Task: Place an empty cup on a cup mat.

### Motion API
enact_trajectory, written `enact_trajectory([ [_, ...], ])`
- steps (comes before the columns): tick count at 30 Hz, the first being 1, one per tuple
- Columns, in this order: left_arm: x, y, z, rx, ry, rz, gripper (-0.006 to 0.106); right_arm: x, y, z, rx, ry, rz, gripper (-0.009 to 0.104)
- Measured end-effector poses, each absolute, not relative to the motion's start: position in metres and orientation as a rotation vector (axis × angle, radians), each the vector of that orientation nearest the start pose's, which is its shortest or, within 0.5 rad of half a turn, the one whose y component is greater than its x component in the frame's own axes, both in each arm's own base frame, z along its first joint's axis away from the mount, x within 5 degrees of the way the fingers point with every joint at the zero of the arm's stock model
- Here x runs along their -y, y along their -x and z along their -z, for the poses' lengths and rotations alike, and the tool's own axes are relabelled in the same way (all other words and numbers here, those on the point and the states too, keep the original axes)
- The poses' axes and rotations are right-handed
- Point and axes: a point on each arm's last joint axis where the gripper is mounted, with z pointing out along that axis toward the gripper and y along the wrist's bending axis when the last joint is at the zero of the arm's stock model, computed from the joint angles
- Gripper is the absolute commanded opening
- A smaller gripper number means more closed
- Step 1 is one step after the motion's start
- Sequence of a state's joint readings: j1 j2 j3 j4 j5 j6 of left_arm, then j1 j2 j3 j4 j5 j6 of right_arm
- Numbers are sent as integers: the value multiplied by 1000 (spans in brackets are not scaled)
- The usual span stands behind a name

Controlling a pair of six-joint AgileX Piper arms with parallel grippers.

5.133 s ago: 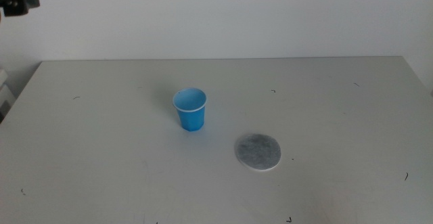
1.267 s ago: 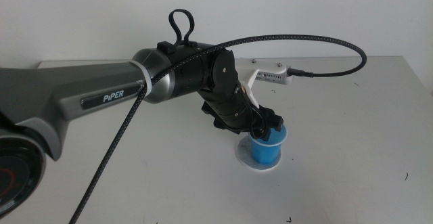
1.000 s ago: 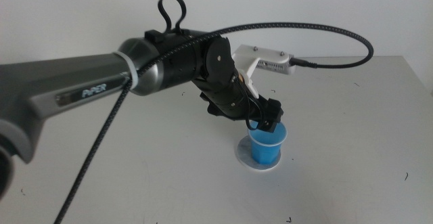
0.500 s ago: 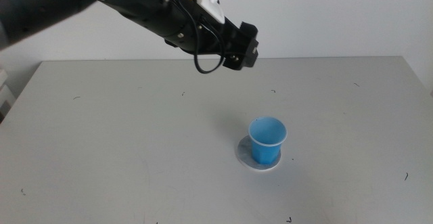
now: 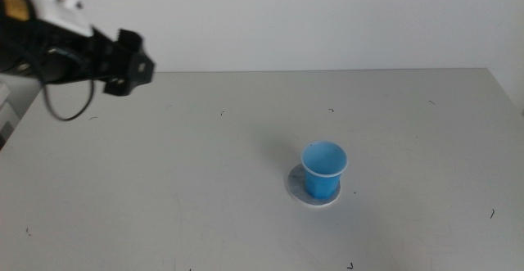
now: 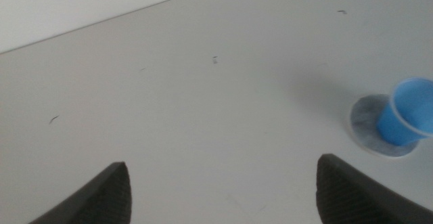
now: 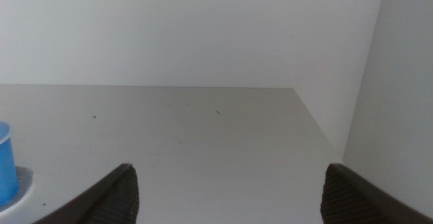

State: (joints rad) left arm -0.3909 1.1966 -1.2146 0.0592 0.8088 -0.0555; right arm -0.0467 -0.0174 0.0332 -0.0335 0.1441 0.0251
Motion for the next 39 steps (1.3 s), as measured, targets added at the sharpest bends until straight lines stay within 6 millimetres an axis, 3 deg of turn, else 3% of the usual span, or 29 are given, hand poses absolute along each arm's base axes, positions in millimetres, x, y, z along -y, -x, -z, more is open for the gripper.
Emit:
enact_trajectory([
  [7, 26, -177, -371, -2165, -151, 53, 105, 3, -56, -190, -1643, -35, 46, 94],
  [13, -1, -137, -338, -2079, 2, -31, 105, 3, -56, -190, -1643, -35, 46, 94],
  [21, -11, -97, -279, -1913, 80, -98, 105, 3, -56, -190, -1643, -35, 46, 94],
  [30, -8, -74, -212, -1814, 127, -57, 105, 3, -56, -190, -1643, -35, 46, 94],
  [39, -7, -61, -185, -1735, 162, -24, 105, 3, -56, -190, -1643, -35, 46, 94],
])
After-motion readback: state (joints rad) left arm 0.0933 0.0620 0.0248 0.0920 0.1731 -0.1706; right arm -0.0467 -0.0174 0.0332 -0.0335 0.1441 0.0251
